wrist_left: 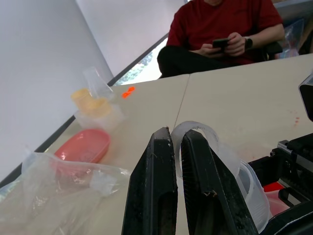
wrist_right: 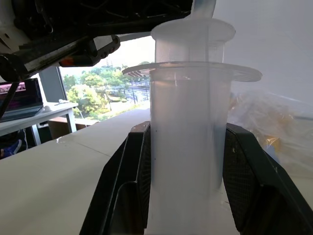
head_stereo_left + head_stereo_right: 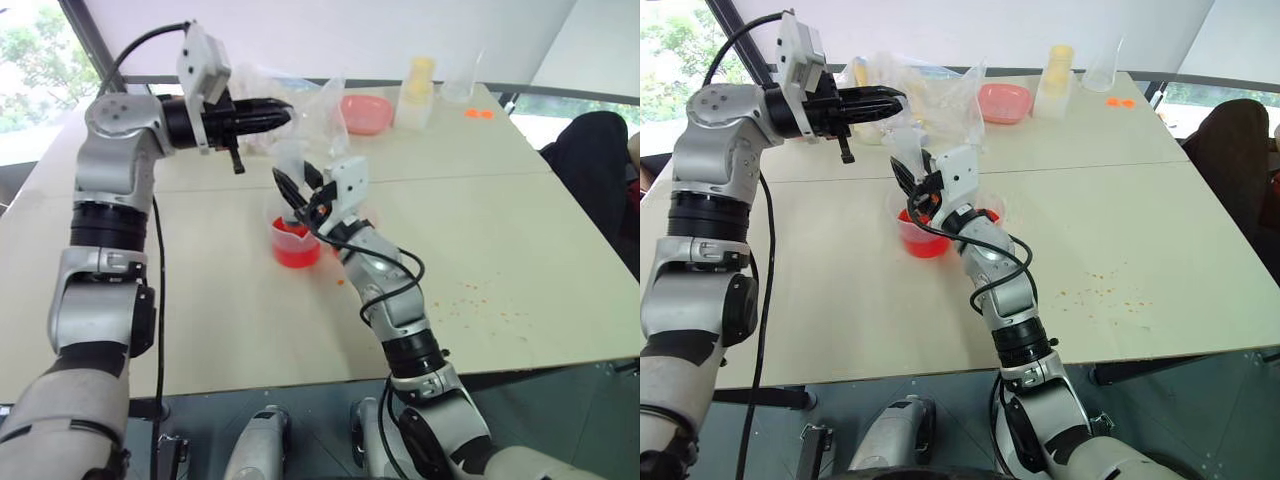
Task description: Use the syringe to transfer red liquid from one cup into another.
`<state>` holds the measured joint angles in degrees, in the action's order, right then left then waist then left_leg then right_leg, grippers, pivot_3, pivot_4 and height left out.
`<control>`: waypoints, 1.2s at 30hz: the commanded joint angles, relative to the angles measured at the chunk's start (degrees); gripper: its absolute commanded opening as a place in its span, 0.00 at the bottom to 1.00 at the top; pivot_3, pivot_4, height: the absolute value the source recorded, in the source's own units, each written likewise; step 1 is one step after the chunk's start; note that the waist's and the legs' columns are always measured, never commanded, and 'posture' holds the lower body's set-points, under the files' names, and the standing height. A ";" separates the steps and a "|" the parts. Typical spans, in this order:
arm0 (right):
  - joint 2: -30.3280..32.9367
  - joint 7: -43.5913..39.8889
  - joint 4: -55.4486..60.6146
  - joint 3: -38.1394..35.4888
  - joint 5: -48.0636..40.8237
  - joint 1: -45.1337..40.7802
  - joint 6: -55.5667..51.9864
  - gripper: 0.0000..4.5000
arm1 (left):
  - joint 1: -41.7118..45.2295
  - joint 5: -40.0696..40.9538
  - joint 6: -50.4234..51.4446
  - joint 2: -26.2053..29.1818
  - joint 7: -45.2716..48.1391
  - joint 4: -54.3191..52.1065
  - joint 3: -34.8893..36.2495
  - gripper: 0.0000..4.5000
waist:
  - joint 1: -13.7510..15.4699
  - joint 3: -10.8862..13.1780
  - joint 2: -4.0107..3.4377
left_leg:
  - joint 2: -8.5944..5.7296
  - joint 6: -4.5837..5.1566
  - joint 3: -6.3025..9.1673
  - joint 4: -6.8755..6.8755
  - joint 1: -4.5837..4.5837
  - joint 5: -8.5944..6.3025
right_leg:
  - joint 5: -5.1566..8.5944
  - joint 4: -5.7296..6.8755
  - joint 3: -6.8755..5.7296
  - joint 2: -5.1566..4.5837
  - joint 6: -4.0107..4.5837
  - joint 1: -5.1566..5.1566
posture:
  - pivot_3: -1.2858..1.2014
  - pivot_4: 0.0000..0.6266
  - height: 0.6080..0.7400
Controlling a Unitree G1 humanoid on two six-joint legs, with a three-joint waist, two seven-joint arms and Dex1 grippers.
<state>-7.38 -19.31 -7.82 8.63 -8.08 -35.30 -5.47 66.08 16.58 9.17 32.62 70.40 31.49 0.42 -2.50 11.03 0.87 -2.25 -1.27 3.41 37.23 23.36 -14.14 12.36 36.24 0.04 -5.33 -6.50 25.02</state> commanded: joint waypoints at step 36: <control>2.04 1.11 10.17 -1.61 -1.51 -3.78 -5.95 0.32 | -18.74 16.52 27.39 12.56 -2.04 -17.53 15.50 0.88 | -0.72 0.00 -0.01 | 0.09 -0.03 0.12 -0.01 -0.02 0.01 | 0.00 0.13 0.15 0.04 0.01 0.11 | 0.52 0.24 1.00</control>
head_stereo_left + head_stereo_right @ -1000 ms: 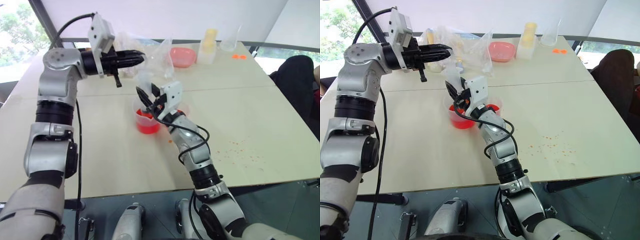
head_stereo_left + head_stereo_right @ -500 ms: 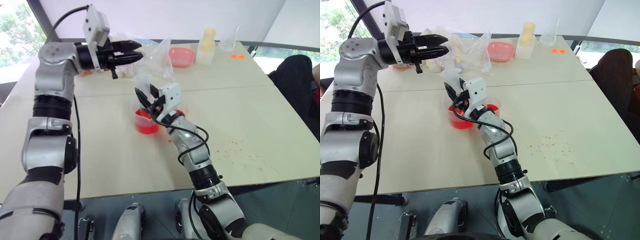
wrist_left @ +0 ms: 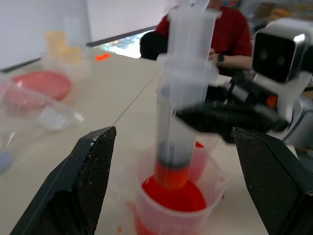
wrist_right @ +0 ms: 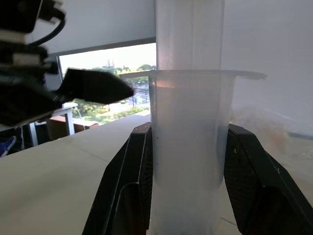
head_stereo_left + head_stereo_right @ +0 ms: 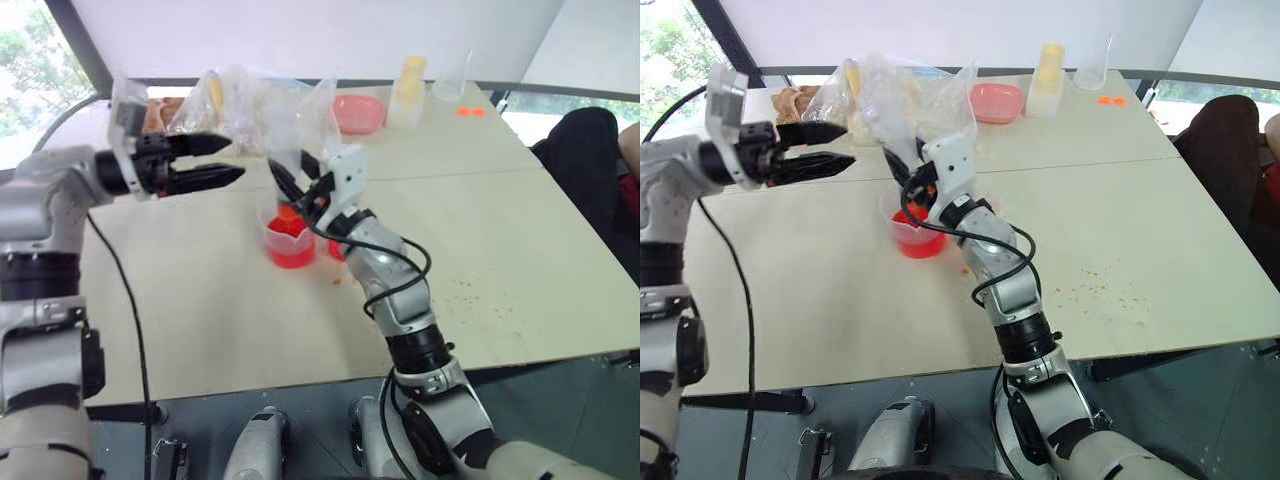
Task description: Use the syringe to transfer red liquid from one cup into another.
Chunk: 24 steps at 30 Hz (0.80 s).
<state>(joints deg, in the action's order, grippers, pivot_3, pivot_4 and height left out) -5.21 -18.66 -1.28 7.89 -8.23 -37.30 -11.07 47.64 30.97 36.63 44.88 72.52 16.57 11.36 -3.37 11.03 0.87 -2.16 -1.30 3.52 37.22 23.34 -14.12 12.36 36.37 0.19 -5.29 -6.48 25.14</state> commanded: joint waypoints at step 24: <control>12.82 7.68 25.47 -13.26 -13.50 2.85 -23.47 0.32 | 12.68 -1.99 -13.00 -14.69 -9.45 4.39 -5.10 0.88 | 1.42 -0.01 0.02 | -0.09 -0.02 -0.19 0.03 0.02 0.02 | -0.02 -0.05 -0.10 -0.06 0.02 -0.10 | 0.52 0.24 1.00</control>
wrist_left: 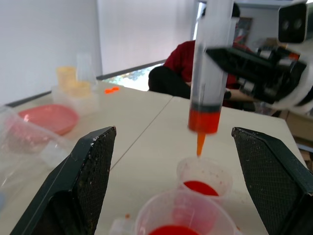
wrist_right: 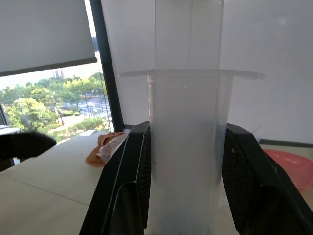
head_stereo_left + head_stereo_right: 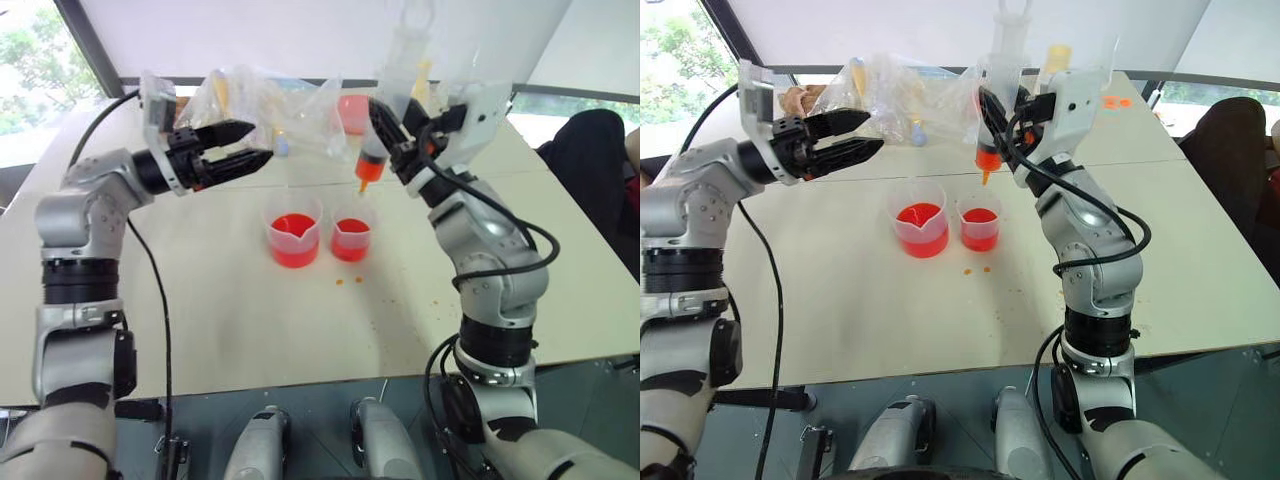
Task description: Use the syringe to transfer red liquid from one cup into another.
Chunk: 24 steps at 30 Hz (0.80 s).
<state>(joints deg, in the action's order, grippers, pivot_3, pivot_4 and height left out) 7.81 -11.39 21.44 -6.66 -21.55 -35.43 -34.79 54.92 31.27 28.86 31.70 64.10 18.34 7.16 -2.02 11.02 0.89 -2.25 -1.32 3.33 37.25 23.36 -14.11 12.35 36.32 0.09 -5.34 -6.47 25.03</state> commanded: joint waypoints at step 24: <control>1.32 0.53 3.03 9.22 7.64 6.60 5.74 0.32 | 28.67 -17.48 -36.02 -17.49 0.71 37.85 -5.67 0.88 | 0.96 0.01 0.02 | -0.02 0.04 -0.02 0.02 0.02 -0.01 | 0.00 -0.14 -0.04 -0.01 -0.03 -0.08 | 0.52 0.24 1.00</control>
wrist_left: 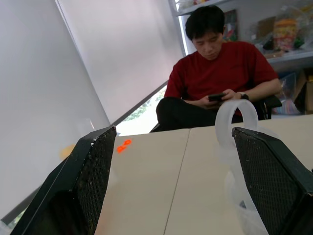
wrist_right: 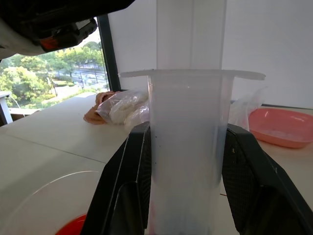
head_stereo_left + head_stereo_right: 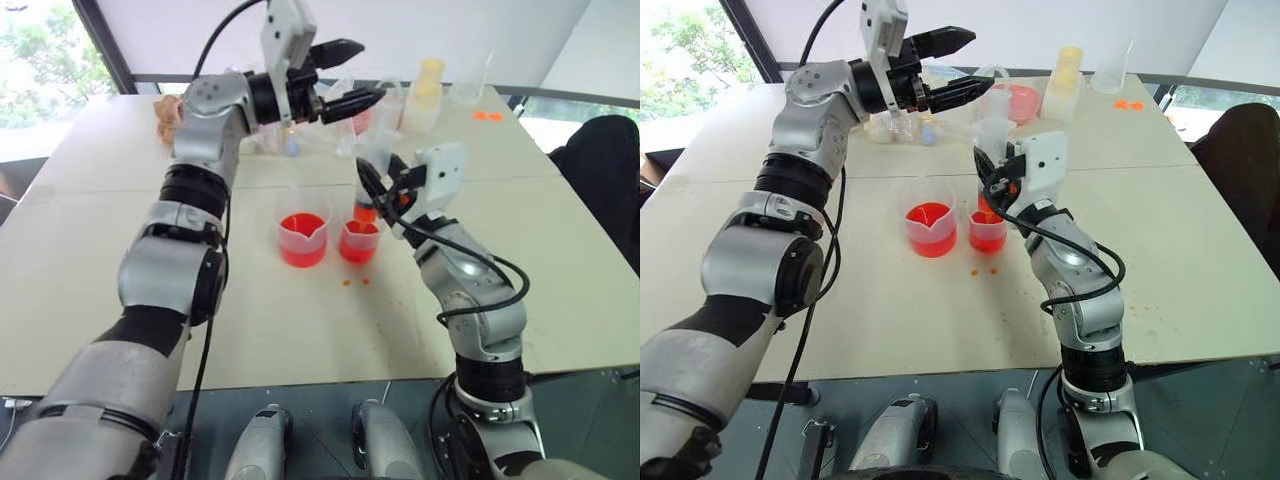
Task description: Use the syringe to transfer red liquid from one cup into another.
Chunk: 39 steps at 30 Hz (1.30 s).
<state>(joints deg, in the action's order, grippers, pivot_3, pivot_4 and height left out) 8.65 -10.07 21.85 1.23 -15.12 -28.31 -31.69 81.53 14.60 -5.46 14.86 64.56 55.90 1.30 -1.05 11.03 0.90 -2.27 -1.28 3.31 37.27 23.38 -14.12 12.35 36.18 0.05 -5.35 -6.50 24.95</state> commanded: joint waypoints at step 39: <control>-0.19 1.36 4.91 -3.67 1.85 -9.19 2.06 0.32 | -12.15 -5.46 0.51 -4.60 3.67 -9.39 -5.02 0.02 | -0.01 0.00 0.00 | 0.01 0.00 0.03 0.02 -0.01 0.00 | 0.00 0.01 -0.01 0.01 0.00 -0.01 | 0.52 0.24 1.00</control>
<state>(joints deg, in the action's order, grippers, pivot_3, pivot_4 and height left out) 8.58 -10.21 21.08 1.42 -12.54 -31.14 -33.50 72.27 11.73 -6.86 11.84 65.73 45.76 1.01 -1.06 11.03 0.90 -2.27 -1.28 3.35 37.29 23.37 -14.12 12.35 36.19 0.04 -5.34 -6.50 24.94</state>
